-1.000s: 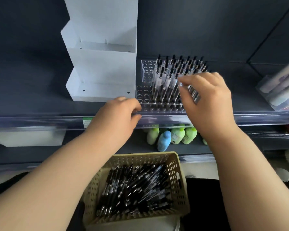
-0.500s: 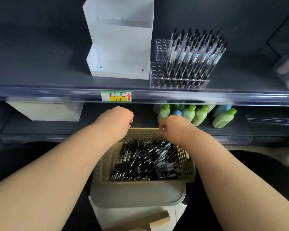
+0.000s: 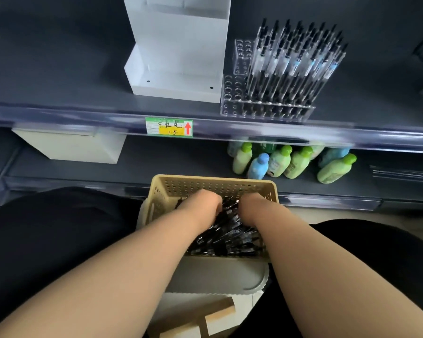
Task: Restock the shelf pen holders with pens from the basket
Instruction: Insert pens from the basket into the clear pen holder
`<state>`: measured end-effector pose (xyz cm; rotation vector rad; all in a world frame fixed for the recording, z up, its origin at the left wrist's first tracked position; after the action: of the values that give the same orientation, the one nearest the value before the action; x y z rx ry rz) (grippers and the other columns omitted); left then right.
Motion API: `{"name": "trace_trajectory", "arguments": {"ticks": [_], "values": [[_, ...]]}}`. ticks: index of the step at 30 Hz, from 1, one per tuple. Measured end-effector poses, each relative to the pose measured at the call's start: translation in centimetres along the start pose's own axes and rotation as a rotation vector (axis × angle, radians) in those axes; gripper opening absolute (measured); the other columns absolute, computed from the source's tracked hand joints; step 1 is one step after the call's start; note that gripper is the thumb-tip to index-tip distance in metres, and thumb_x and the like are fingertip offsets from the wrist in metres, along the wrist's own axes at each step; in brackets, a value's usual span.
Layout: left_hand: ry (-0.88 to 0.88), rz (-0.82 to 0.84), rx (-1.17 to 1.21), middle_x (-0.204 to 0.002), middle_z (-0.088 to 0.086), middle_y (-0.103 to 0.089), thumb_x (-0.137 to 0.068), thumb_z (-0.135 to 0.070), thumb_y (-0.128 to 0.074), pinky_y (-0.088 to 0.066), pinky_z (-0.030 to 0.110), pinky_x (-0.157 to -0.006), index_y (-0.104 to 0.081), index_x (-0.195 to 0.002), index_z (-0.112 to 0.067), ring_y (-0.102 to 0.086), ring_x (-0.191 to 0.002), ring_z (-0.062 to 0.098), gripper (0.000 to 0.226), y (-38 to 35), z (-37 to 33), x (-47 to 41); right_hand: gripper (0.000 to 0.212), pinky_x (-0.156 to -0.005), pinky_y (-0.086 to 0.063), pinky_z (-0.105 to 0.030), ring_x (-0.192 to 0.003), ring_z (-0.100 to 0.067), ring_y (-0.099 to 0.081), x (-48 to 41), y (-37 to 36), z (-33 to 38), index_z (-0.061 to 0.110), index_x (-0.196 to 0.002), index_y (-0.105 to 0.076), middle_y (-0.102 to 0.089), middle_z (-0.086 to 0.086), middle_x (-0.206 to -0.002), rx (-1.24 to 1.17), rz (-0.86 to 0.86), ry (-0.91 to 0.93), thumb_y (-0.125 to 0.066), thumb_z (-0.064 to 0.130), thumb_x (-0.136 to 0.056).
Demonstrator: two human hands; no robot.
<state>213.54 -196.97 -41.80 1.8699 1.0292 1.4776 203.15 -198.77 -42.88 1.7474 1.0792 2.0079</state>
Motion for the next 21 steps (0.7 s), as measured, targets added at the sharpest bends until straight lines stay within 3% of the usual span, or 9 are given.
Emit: {"name": "trace_trajectory", "arguments": {"ticks": [5,8,11,17,21], "values": [[0.0,0.105,0.049,-0.111,0.007,-0.063,-0.088,-0.018,-0.058,-0.049,0.03,-0.087,-0.069,-0.105,-0.02,-0.061,-0.098,0.028,0.02,-4.3,-1.6,-0.2,0.04,-0.1,-0.038,-0.032,-0.126,-0.029,-0.047,0.0,-3.2,-1.1,0.0,-0.131,-0.048,-0.048,-0.015,-0.137,-0.021,0.157,-0.049,-0.051,0.013,-0.094],[-0.005,0.107,-0.051,-0.119,0.006,-0.048,-0.088,-0.022,-0.062,-0.047,0.035,-0.089,-0.065,-0.11,-0.019,-0.056,-0.106,0.03,0.023,-5.7,-1.4,0.1,0.037,-0.1,-0.038,-0.031,-0.126,-0.027,-0.046,0.0,-4.5,-0.8,0.002,-0.132,-0.046,-0.048,-0.014,-0.137,-0.005,0.148,-0.046,-0.044,0.012,-0.097],[-0.035,0.061,-0.129,-0.123,0.007,-0.04,-0.085,-0.014,-0.064,-0.044,0.039,-0.091,-0.058,-0.112,-0.014,-0.048,-0.113,0.03,0.027,-6.1,-1.7,0.3,0.038,-0.103,-0.037,-0.031,-0.127,-0.026,-0.045,-0.5,-5.3,-0.3,0.004,-0.134,-0.043,-0.046,-0.013,-0.138,0.006,0.126,-0.045,-0.043,0.013,-0.097],[-0.079,0.035,-0.133,-0.127,0.006,-0.036,-0.086,-0.007,-0.059,-0.039,0.035,-0.096,-0.054,-0.119,-0.014,-0.042,-0.118,0.028,0.034,-6.1,-2.4,0.2,0.045,-0.093,-0.044,-0.033,-0.119,-0.026,-0.052,-1.8,-5.3,-1.1,0.012,-0.131,-0.049,-0.052,-0.008,-0.131,-0.075,0.146,-0.097,-0.059,0.024,-0.089],[-0.136,0.034,-0.081,-0.128,0.005,-0.039,-0.088,-0.011,-0.055,-0.038,0.036,-0.1,-0.052,-0.125,-0.015,-0.04,-0.121,0.028,0.037,-6.4,-2.2,-0.2,0.04,-0.087,-0.046,-0.033,-0.112,-0.027,-0.057,-2.2,-3.9,-1.9,0.015,-0.117,-0.06,-0.059,-0.005,-0.122,-0.238,0.046,-0.139,-0.069,0.028,-0.081]]}}
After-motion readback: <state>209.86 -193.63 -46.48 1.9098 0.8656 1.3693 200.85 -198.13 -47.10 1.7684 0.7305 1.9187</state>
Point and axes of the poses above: each hand's wrist, its own x-axis away from the middle knuckle, its own y-axis out of the back of the hand, z = x × y, the point moved 6 cm from there along -x, towards the middle knuckle
